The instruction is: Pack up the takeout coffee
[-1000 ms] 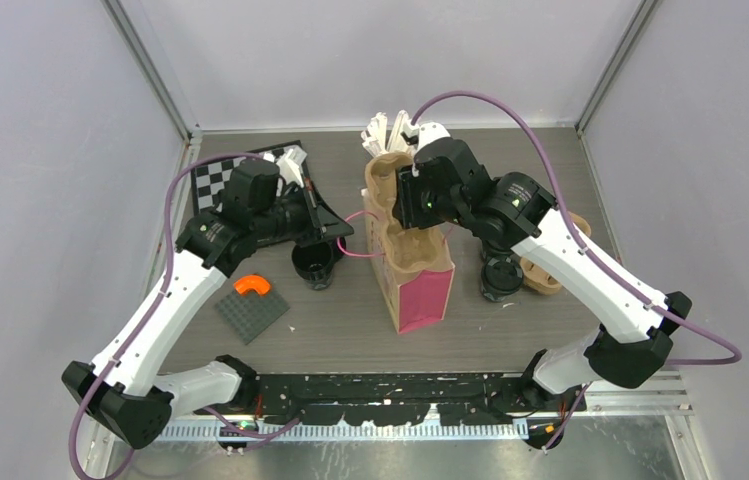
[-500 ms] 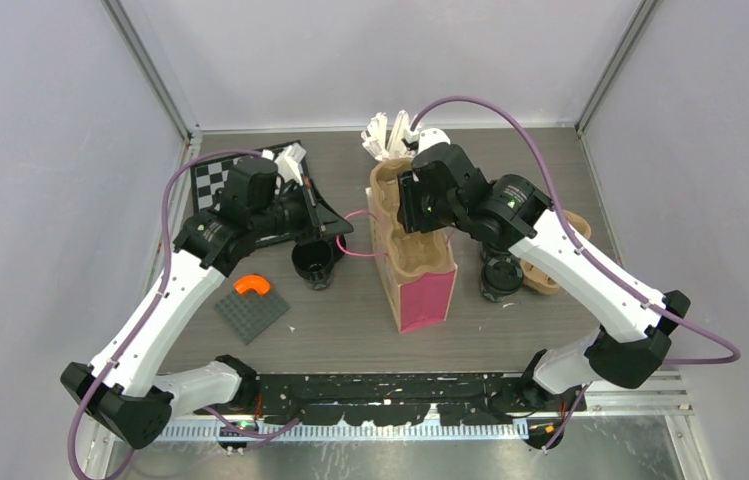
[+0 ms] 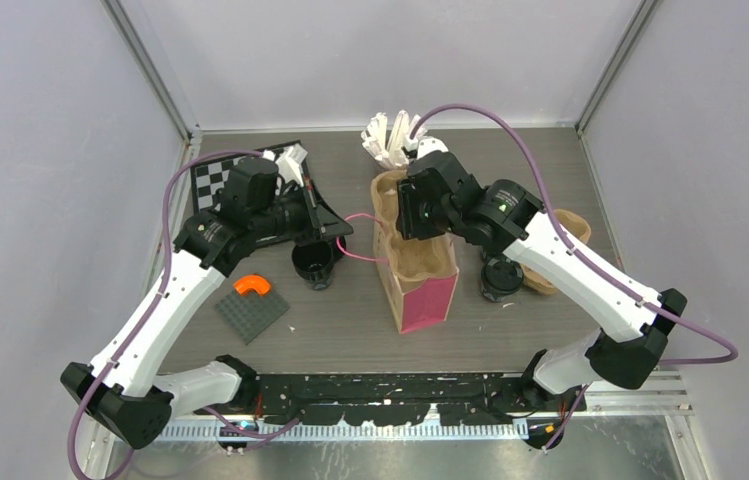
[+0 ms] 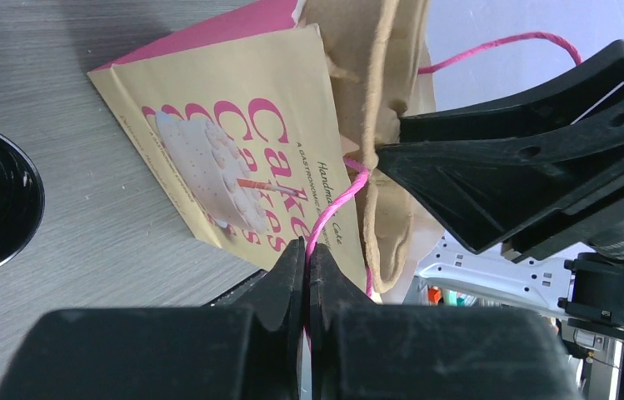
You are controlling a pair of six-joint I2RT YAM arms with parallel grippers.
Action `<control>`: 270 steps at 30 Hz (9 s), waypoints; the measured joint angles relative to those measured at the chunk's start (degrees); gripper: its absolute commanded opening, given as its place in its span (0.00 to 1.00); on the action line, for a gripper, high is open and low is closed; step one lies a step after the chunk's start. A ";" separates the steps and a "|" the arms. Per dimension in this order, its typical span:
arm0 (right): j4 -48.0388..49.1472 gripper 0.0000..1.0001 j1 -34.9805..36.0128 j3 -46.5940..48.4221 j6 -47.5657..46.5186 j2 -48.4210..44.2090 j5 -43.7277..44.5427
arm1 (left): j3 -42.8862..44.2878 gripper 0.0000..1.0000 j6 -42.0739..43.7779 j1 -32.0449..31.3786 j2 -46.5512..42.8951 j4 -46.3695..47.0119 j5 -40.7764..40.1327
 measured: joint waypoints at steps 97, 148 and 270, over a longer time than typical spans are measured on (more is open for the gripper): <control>-6.08 0.77 0.13 4.70 13.44 -12.46 19.58 | 3.85 0.96 6.84 -2.40 -3.45 -10.82 -2.54; -9.86 0.80 0.13 -8.15 13.25 -23.96 22.36 | 12.37 0.00 13.16 -25.14 11.15 -10.16 -18.01; 1.55 0.91 -44.78 -18.18 -23.45 11.08 -13.68 | 10.84 0.83 18.36 -18.99 4.13 -16.87 -16.46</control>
